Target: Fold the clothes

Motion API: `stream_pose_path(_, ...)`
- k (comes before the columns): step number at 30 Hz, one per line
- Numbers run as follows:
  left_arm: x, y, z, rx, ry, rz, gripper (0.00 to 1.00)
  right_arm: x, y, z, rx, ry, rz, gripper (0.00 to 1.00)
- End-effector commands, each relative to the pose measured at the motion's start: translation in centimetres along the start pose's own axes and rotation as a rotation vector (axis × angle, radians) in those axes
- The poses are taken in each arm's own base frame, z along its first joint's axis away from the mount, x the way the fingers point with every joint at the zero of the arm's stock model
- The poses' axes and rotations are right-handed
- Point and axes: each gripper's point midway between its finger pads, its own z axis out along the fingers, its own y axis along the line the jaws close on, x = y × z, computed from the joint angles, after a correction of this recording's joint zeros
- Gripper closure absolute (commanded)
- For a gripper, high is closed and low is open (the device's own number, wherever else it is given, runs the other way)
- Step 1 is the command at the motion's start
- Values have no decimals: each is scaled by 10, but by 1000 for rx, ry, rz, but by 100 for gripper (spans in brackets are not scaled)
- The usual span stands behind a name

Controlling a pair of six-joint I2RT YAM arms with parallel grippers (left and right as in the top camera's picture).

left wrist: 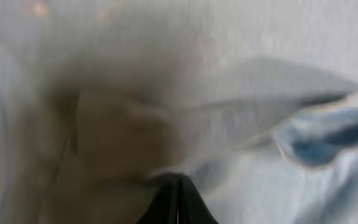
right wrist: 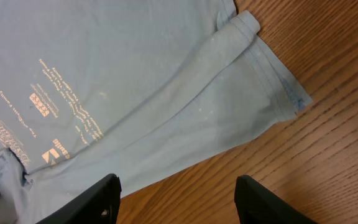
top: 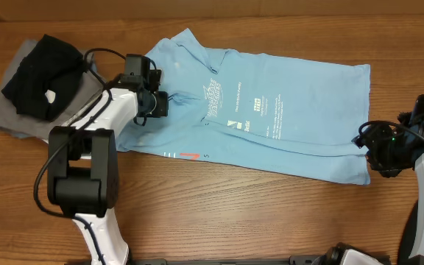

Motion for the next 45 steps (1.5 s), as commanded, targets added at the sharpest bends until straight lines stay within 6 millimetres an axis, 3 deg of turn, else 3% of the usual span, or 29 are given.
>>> stream_pose_path(1, -9, 2, 11, -5, -41, 30, 96, -7, 3, -7, -5, -31, -5, 37)
stream_pose_path(8, -61, 9, 5, -37, -243, -3, 95, -7, 3, -7, -4, -30, -5, 37)
stream_pose_path(12, -101, 5, -19, 40, -336, -79, 94, -6, 2, -7, -2, -27, -4, 37)
stream_pose_path(16, -115, 2, -43, 94, -294, -91, 91, -8, -1, -7, 16, -39, -5, 33)
stream_pose_path(19, -101, -1, -57, 90, -181, -61, 83, -15, -8, -7, 61, -73, -6, 32)
stream_pose_path(22, -76, -2, -63, 82, -56, -34, 76, -22, -9, -1, 61, -103, -11, 39)
stream_pose_path(25, -40, -1, -62, 73, 87, 2, 70, -26, -10, 13, 53, -110, -12, 43)
stream_pose_path(28, -8, 3, -61, 53, 209, -15, 67, -20, -15, 38, 52, -55, 4, 40)
stream_pose_path(32, 25, 5, -49, 53, 299, -31, 65, -8, -12, 71, 3, 62, 25, 39)
stream_pose_path(36, 53, 8, -26, 52, 332, -44, 62, -12, -15, 96, 7, 95, 37, 39)
stream_pose_path(41, 71, 11, -7, 56, 323, -47, 62, -26, -13, 111, -6, 66, 35, 44)
stream_pose_path(45, 78, 11, -3, 54, 335, -50, 62, -28, -15, 118, 5, 68, 78, 46)
